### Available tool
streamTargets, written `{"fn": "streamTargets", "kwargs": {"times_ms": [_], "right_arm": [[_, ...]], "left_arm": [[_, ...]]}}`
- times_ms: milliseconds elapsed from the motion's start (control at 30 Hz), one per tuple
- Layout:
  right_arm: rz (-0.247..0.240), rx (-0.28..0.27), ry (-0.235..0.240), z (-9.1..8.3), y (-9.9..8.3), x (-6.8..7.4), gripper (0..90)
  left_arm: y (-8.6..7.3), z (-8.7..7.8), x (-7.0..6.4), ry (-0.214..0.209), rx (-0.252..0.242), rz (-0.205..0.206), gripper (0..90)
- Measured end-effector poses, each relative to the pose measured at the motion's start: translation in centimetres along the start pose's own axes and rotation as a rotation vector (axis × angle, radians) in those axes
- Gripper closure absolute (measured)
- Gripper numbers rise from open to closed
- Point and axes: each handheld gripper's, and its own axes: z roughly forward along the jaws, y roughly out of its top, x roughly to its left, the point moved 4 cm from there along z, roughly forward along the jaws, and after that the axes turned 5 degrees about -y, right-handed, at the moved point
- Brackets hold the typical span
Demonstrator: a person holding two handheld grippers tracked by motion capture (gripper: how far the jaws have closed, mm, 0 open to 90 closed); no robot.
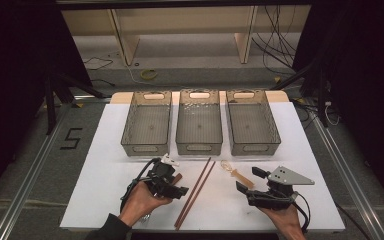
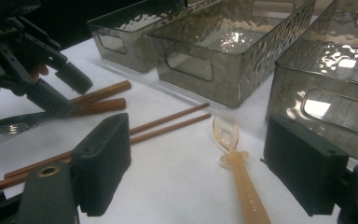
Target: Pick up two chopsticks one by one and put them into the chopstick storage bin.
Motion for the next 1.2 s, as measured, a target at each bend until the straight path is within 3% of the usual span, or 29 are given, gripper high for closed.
{"fn": "streamTargets", "kwargs": {"times_ms": [100,233,600,1200], "right_arm": [[0.002,0.003,0.001,0.0,0.0,0.0,23.9],[-0.001,0.005,0.004,0.1,0.0,0.1,24.0],[-0.002,0.008,0.006,0.1,-0.1,0.1,24.2],[-0.002,0.017,0.010,0.2,-0.1,0.1,24.7]], "left_arm": [[0.0,0.7,-0.4,0.004,0.041,0.006,36.6],[0.1,1.1,-0.9,-0.007,0.049,0.012,40.2],[-0.4,2.7,-1.4,-0.031,0.128,0.034,50.7],[-0.5,3.6,-1.7,0.005,0.171,0.089,62.9]]}}
